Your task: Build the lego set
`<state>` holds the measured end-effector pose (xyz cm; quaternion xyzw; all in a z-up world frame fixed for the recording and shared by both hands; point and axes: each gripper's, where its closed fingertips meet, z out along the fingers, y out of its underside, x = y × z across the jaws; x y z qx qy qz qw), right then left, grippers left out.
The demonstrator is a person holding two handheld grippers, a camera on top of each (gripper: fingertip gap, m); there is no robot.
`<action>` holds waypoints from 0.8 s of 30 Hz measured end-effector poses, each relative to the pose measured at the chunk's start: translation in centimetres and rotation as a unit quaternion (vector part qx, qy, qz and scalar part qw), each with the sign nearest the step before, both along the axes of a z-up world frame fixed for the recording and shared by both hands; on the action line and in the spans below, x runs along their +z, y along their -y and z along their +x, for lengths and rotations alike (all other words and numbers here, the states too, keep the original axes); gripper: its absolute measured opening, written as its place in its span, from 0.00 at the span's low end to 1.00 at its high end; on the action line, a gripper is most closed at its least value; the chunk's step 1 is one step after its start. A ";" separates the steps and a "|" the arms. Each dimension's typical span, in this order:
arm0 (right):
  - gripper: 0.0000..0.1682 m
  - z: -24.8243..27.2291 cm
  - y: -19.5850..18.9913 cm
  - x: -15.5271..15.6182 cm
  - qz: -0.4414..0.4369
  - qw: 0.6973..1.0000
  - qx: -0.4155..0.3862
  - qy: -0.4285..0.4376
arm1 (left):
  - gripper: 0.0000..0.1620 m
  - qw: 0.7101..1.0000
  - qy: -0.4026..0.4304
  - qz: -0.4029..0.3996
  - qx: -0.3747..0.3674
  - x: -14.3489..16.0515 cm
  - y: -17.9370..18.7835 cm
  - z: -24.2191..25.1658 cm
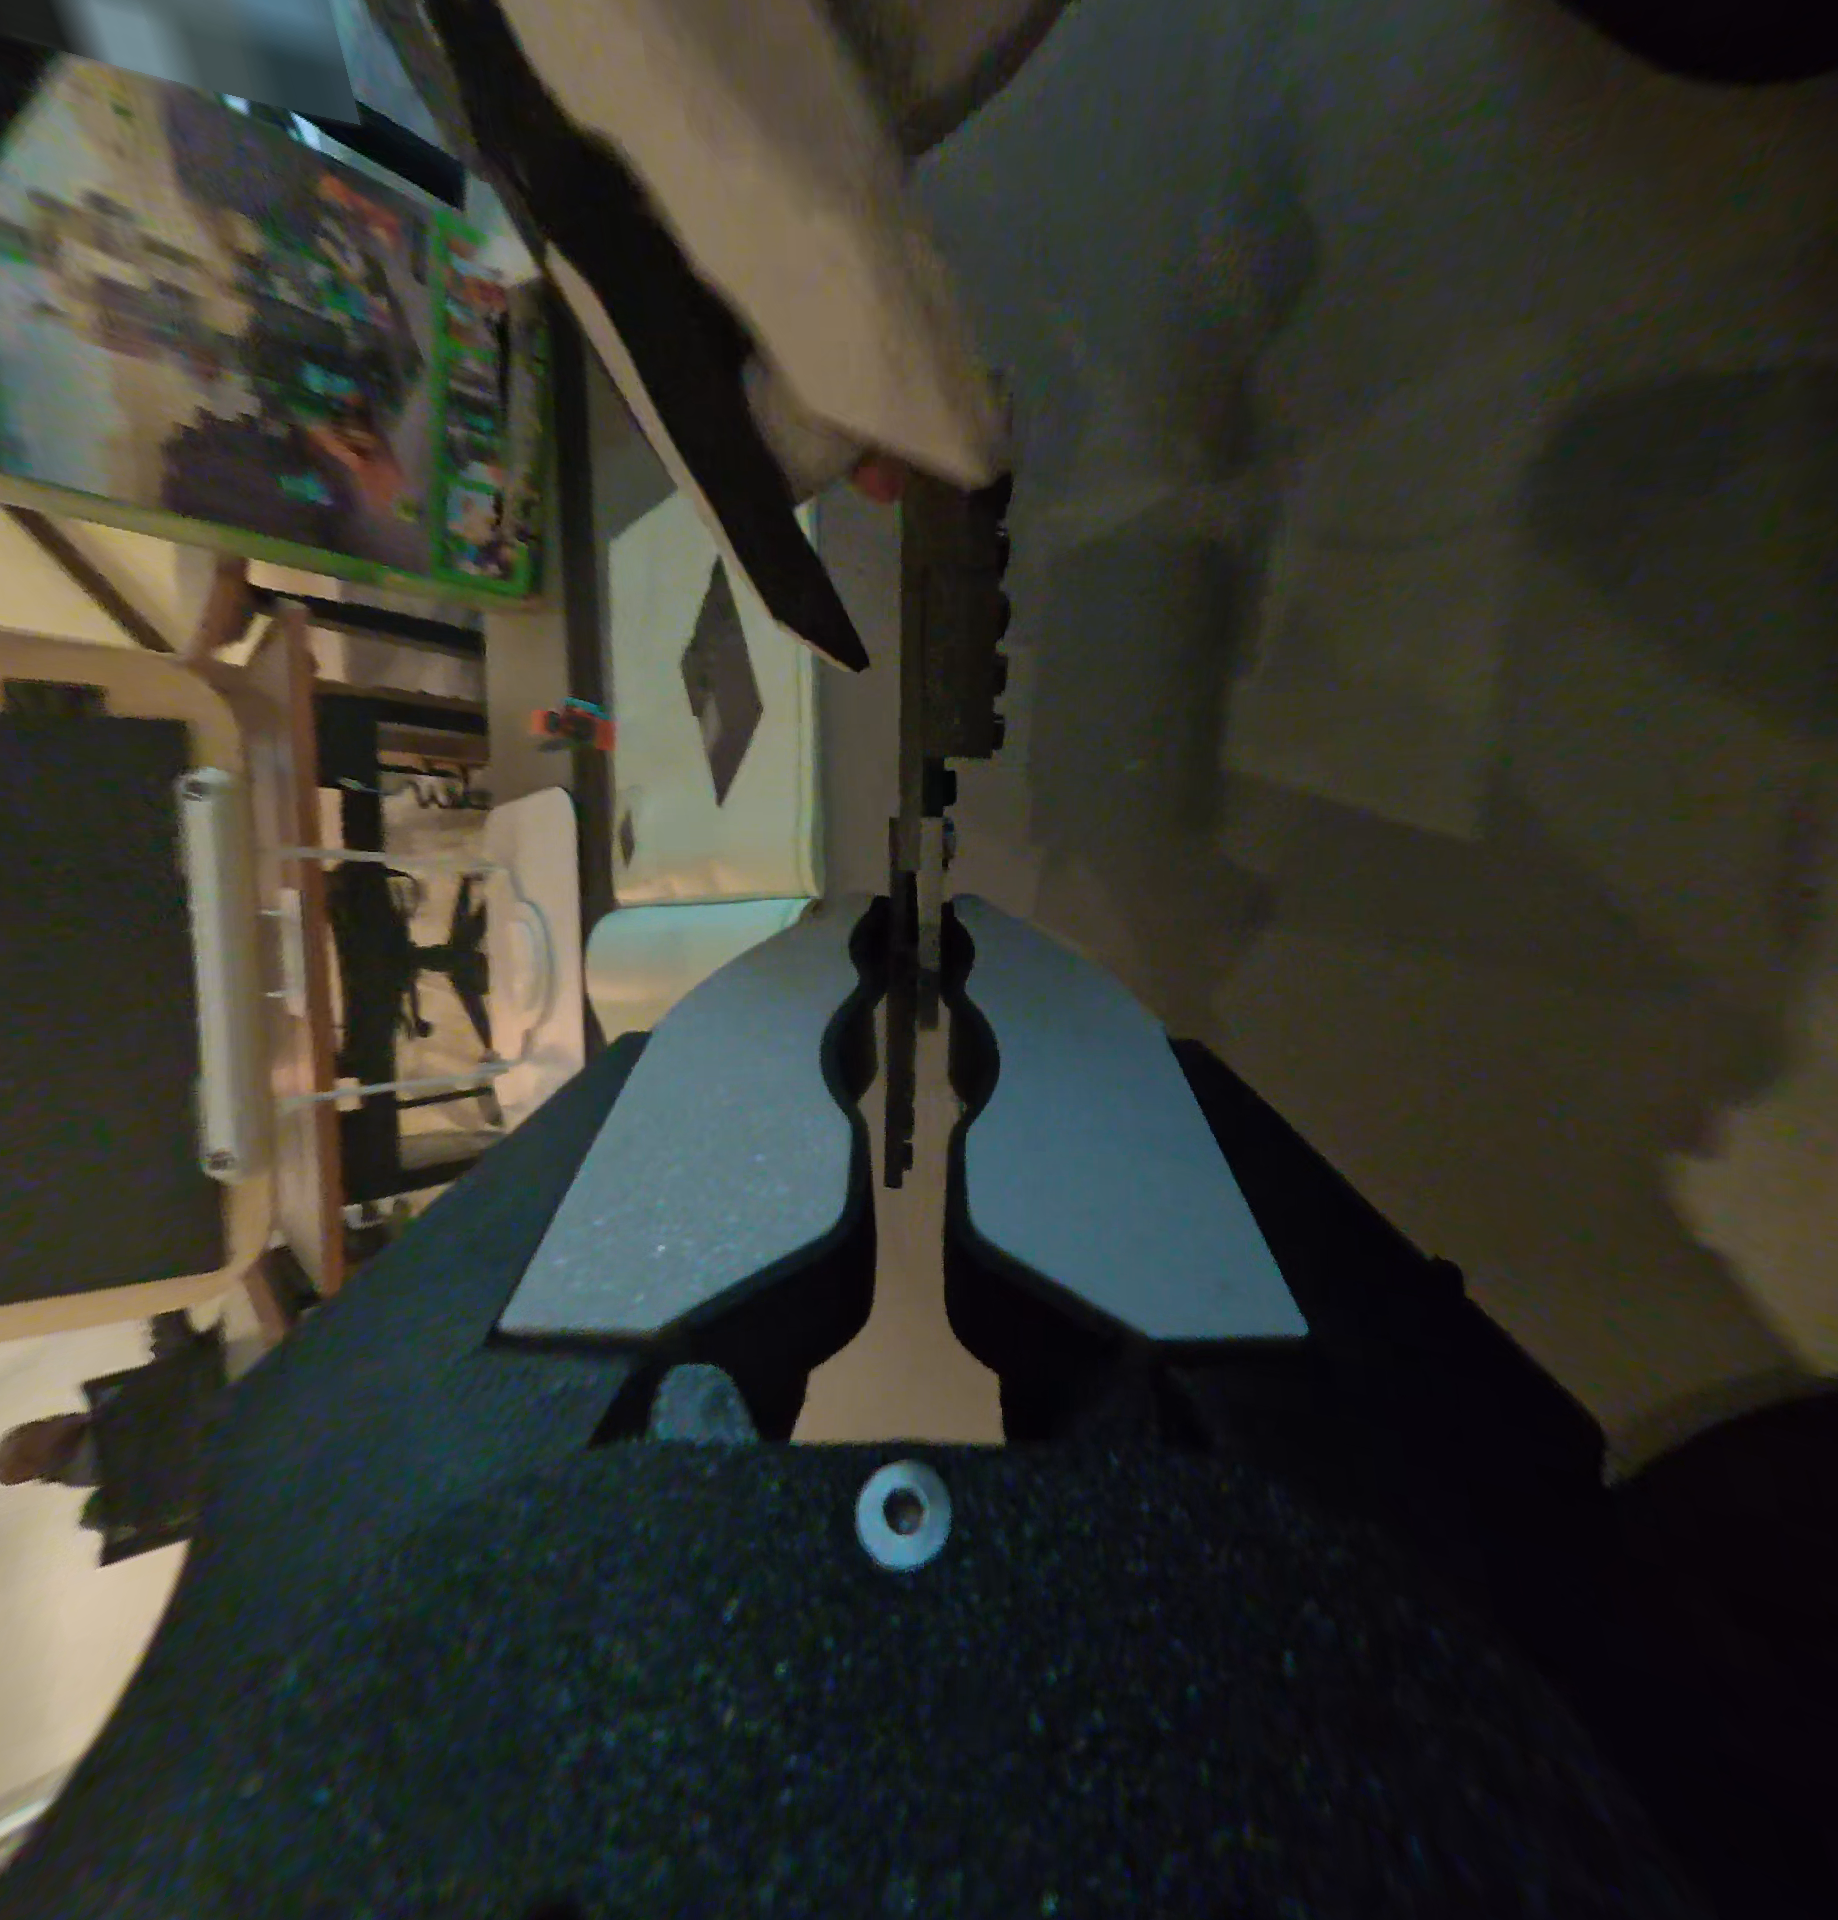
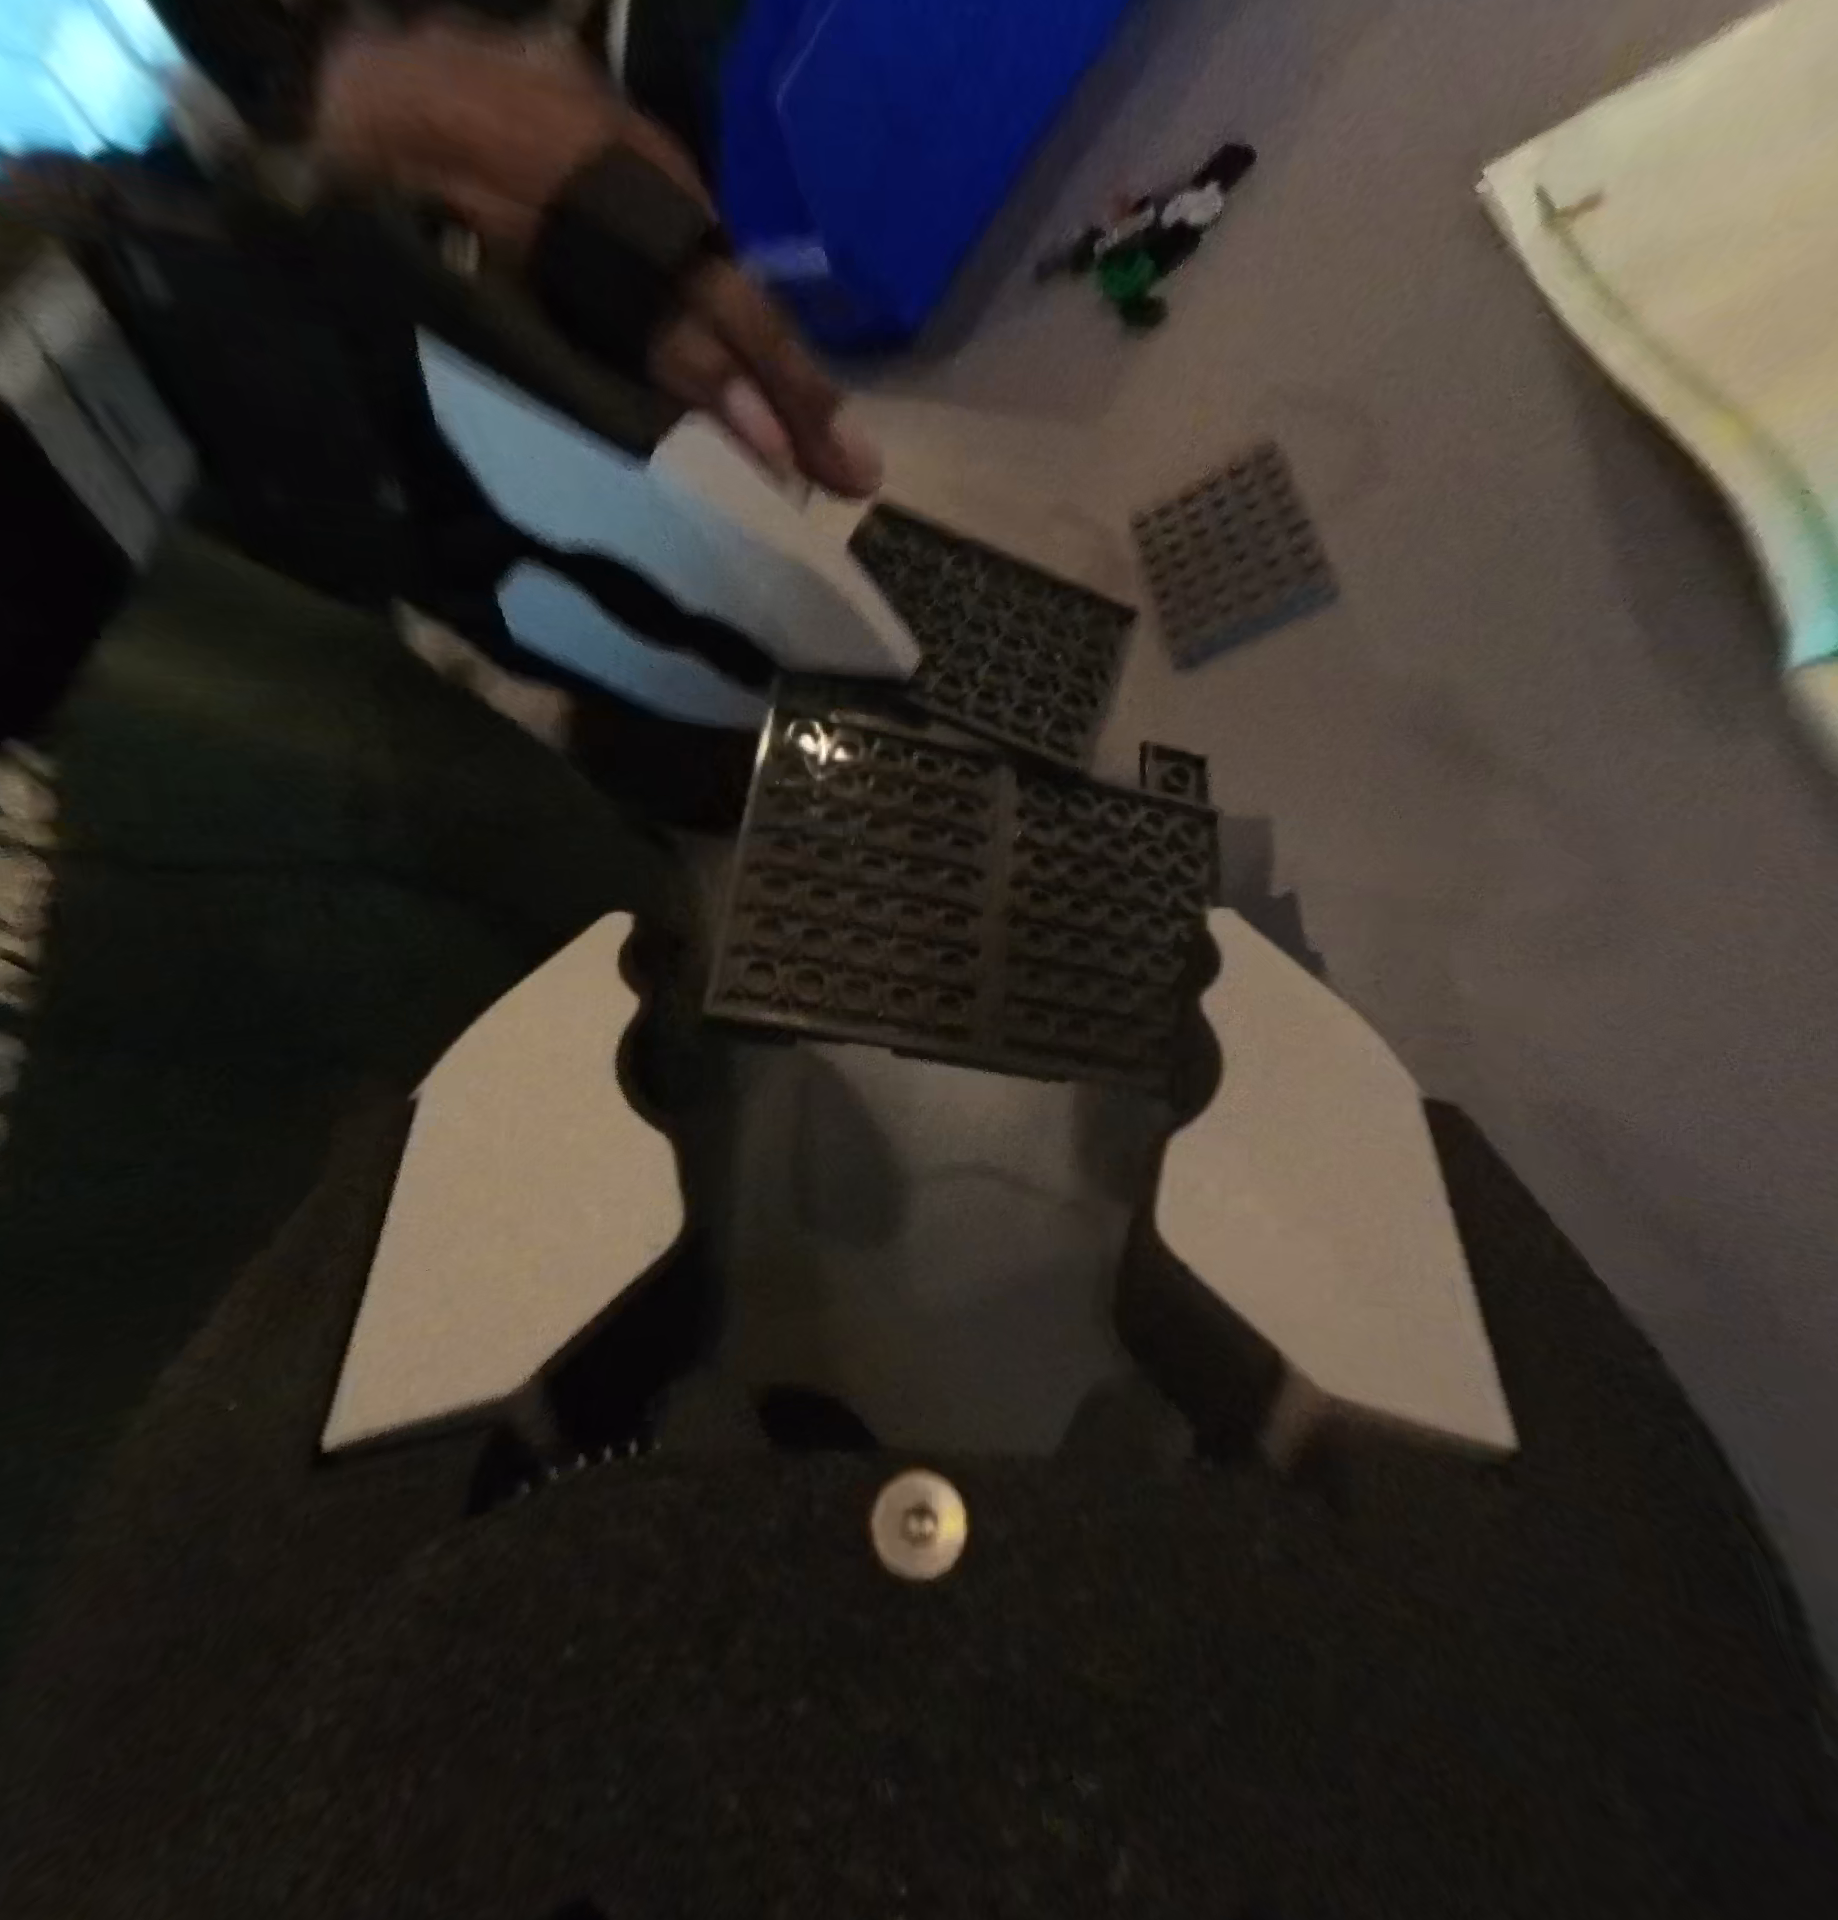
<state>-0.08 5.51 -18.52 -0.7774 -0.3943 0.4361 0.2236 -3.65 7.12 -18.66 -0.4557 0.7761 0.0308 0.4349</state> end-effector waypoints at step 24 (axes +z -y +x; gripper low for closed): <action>0.09 -1.8 -0.2 0.8 0.587 0.781 0.029 0.211 | 0.05 0.995 0.027 -0.101 -0.009 0.2 0.7 -0.6</action>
